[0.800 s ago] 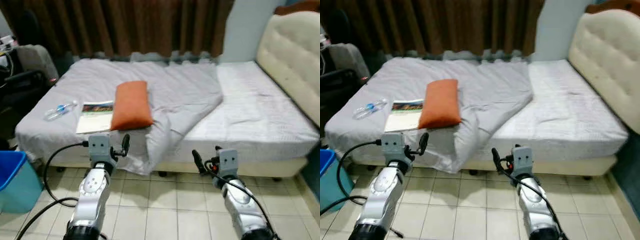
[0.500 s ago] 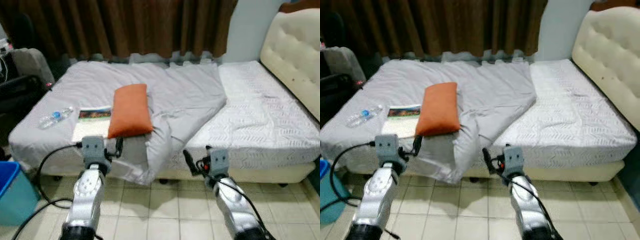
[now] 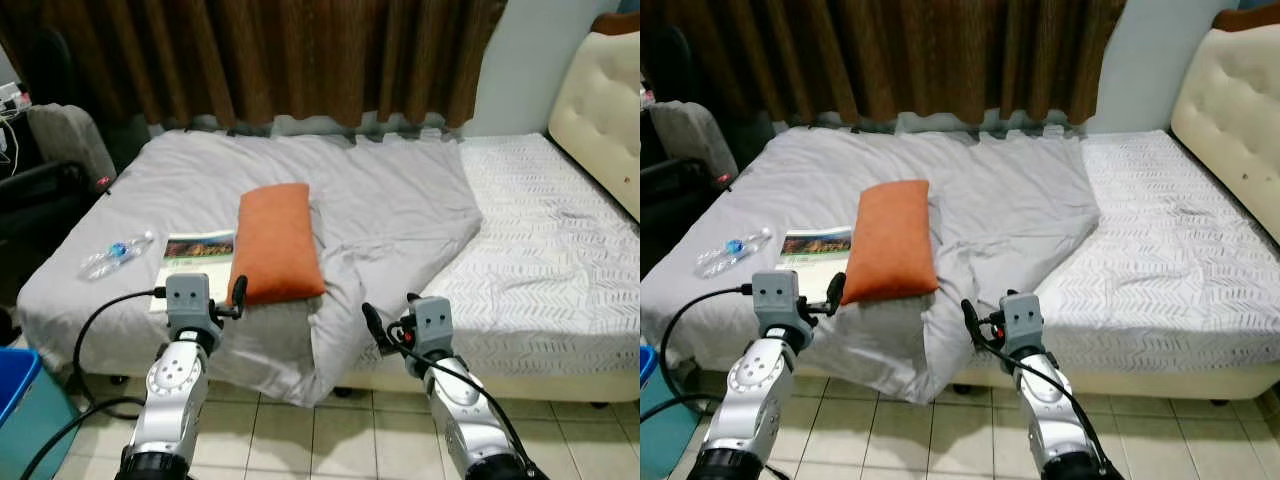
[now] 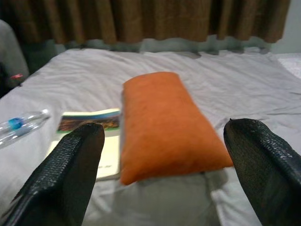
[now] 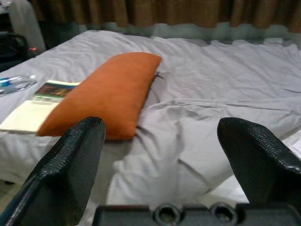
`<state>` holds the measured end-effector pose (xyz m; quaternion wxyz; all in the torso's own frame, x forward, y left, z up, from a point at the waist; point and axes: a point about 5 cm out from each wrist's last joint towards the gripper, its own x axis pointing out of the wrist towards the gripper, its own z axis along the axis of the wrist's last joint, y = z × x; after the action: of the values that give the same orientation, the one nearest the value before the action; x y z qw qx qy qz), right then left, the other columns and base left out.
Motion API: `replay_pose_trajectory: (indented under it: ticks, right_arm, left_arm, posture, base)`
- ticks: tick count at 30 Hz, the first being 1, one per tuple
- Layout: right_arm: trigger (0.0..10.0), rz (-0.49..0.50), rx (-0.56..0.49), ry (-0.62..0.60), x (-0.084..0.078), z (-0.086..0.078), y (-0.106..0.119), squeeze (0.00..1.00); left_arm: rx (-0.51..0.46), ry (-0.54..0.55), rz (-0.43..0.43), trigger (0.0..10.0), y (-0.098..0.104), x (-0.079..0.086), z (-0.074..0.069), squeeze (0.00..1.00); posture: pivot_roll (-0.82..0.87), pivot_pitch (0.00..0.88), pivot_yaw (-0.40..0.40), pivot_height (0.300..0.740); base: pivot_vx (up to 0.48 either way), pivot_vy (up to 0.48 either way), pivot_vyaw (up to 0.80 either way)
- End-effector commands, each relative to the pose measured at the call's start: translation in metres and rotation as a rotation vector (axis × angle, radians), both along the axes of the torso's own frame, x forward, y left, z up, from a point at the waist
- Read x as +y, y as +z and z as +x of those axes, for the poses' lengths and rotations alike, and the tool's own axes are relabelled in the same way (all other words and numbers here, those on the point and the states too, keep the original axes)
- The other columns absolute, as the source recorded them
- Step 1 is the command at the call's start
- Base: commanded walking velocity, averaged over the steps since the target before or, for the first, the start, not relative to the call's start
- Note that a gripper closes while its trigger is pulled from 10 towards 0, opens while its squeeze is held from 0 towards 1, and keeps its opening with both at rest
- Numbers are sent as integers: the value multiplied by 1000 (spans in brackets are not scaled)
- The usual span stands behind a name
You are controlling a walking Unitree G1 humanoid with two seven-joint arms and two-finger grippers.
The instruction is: Clean up the room
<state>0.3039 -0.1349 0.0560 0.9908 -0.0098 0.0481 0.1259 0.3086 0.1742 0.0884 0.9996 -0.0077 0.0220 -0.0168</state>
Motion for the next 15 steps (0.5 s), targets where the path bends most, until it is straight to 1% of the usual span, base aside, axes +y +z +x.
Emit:
replay_pose_trajectory:
  ticks: [1,10,13,15]
  right_arm:
    - [10000,-12,-1,-15,-6,3,1,0]
    - [10000,-17,11,5,-1,5,0,0]
    - [10000,-39,14,20,1,5,-1,0]
    - [10000,-27,12,20,1,5,-1,0]
  left_arm:
    - [-1,-20,5,10000,1,-4,1,0]
    - [1,-17,7,10000,1,-2,0,0]
    - [2,-19,6,10000,0,-2,-1,0]
    - [3,-20,7,10000,1,-2,-1,0]
  posture:
    - [33,0,34,740]
    - [45,0,31,740]
    - [46,0,30,740]
    - [46,0,30,740]
  base:
    - [480,0,0]
    - [480,0,0]
    - [480,0,744]
    - [480,0,728]
